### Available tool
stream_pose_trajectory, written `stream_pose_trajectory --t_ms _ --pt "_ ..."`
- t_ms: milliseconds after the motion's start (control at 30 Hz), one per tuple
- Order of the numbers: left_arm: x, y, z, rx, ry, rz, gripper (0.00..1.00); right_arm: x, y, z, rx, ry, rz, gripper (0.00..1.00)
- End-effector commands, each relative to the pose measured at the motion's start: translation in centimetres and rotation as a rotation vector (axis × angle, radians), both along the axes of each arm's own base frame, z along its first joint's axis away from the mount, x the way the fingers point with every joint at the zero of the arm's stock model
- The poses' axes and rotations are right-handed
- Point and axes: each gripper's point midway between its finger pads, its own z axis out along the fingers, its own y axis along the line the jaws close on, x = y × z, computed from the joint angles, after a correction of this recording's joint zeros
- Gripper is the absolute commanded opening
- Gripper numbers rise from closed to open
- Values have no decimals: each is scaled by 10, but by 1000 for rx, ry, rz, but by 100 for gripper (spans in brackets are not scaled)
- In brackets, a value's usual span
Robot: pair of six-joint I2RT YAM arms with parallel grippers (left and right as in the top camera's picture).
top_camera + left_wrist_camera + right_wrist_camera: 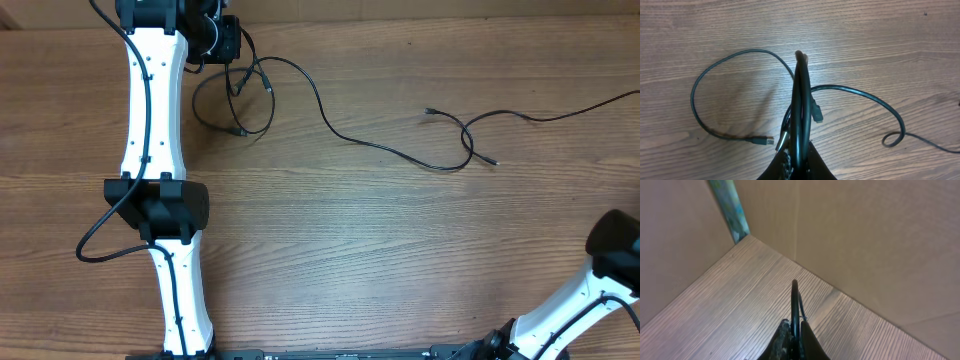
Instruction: Untangle cables
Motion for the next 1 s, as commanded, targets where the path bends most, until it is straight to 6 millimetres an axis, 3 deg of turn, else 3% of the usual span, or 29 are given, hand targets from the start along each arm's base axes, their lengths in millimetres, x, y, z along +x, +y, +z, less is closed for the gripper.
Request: stream_pose_trajectory --t_ms 0,233,367,633,800,967 --pt "2 -2 8 -26 -12 42 8 -8 -7 14 -22 -24 37 4" --pt "0 -6 8 -32 -2 48 9 -41 -60 -13 9 27 -65 4" --pt "0 -5 8 -33 -2 48 10 -38 -63 -29 95 -8 -6 4" --pt "1 -10 9 -64 3 84 15 12 -33 -38 208 -128 255 4" --pt "2 -22 12 -100 -5 55 15 47 -24 -47 166 -140 327 4" --pt "0 -33 12 -119 7 63 15 89 -29 -74 97 -181 358 4"
